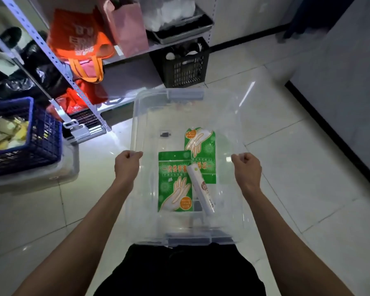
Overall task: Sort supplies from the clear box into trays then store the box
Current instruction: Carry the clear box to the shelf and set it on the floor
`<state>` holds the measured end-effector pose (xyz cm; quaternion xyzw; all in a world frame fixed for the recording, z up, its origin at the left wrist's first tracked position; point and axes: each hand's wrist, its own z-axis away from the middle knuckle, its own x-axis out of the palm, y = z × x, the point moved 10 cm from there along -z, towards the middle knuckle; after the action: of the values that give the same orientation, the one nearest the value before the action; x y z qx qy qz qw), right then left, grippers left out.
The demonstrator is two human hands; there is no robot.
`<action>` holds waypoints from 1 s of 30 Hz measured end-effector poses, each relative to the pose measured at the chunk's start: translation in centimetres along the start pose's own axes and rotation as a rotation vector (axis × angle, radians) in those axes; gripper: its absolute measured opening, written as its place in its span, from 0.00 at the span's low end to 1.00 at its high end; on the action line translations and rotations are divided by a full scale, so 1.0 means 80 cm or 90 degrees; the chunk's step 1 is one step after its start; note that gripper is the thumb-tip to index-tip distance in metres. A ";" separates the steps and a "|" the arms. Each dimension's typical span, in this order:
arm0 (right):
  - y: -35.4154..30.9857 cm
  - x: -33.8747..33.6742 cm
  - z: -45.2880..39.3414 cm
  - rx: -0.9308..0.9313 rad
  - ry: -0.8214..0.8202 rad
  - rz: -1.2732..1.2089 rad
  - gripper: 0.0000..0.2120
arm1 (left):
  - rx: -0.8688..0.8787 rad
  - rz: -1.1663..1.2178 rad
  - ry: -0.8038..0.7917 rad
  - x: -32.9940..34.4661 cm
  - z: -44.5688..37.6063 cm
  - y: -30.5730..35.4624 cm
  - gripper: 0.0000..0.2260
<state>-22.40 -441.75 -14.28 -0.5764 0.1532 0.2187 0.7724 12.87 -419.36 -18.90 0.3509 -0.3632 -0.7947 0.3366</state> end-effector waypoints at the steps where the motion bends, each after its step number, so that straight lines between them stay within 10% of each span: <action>1: -0.011 0.009 -0.027 -0.001 -0.012 0.005 0.11 | -0.004 0.004 0.014 0.007 -0.012 0.011 0.12; 19: -0.188 0.395 -0.299 -0.088 -0.187 0.201 0.11 | -0.155 0.139 0.184 -0.014 -0.330 0.024 0.04; 30: -0.091 0.662 -0.439 -0.118 -0.288 0.347 0.08 | -0.164 -0.029 0.222 0.011 -0.580 -0.037 0.10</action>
<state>27.28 -468.57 -44.26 -0.5189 0.1060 0.5515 0.6445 48.83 -434.36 -44.27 0.4455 -0.1864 -0.7693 0.4184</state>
